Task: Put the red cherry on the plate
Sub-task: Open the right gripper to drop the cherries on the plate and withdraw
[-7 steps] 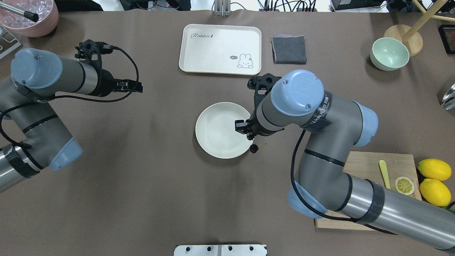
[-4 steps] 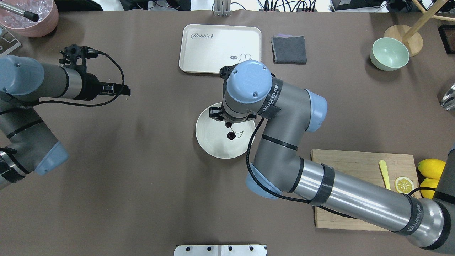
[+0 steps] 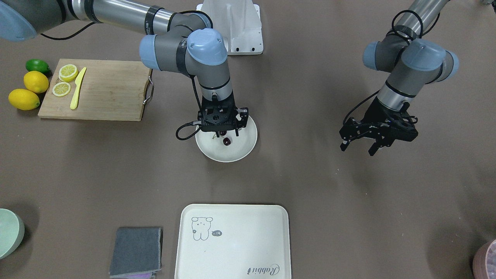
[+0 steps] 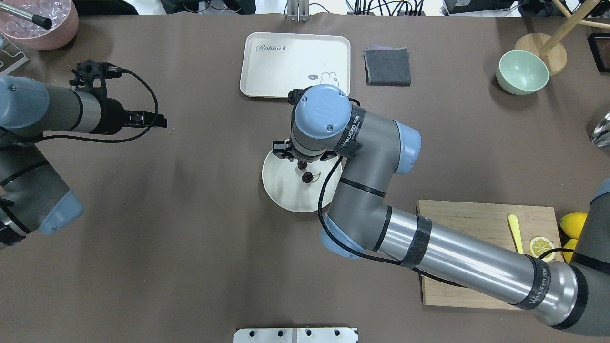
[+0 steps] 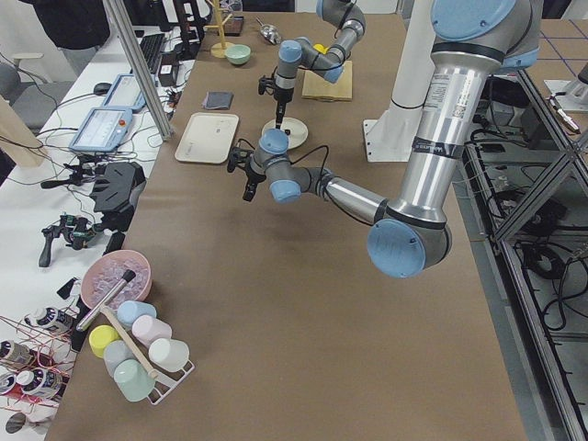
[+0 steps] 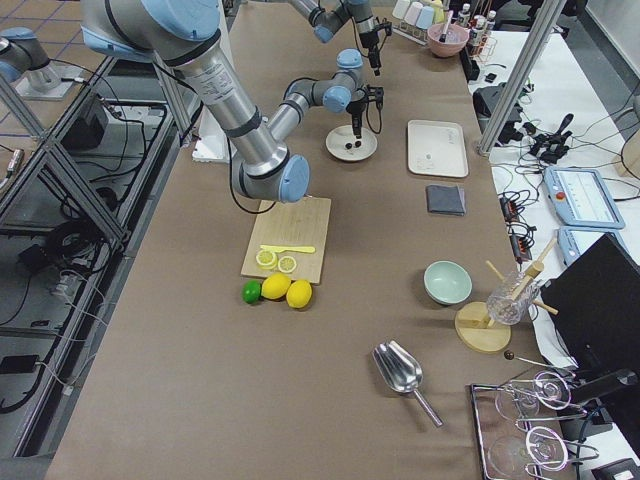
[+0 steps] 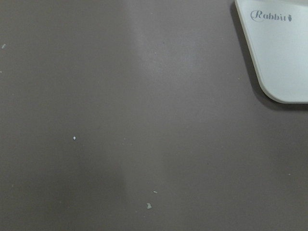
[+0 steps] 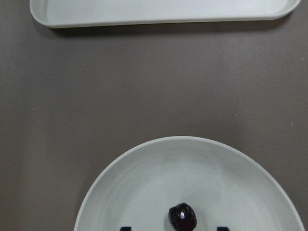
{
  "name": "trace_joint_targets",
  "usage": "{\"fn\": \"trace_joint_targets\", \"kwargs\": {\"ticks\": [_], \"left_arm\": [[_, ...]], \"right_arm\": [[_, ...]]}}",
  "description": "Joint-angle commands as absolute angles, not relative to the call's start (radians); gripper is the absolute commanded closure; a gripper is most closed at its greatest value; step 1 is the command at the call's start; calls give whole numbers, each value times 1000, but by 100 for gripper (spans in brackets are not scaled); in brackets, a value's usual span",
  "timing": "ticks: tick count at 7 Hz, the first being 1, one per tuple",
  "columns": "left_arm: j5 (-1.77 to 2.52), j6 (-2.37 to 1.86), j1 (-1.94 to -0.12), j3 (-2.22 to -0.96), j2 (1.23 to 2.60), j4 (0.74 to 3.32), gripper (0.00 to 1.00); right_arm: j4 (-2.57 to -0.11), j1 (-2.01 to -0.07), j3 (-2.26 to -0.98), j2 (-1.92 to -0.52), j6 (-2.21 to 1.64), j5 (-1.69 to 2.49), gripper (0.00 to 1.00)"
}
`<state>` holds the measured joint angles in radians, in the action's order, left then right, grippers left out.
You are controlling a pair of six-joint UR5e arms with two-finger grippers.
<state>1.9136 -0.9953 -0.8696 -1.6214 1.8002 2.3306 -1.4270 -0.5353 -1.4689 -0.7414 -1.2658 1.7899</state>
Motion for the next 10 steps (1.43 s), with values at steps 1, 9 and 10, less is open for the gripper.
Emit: {"fn": "trace_joint_targets", "kwargs": {"ticks": [1, 9, 10], "left_arm": [[2082, -755, -1037, -1617, 1711, 2313, 2], [2317, 44, -1647, -1614, 1591, 1795, 2], [2332, 58, -1666, -1615, 1565, 1801, 2]], "right_arm": [[-1540, -570, -1515, -729, -1261, 1799, 0], [-2022, -1188, -2015, -1293, -345, 2187, 0], [-1917, -1239, -1874, -1302, -251, 2189, 0]]}}
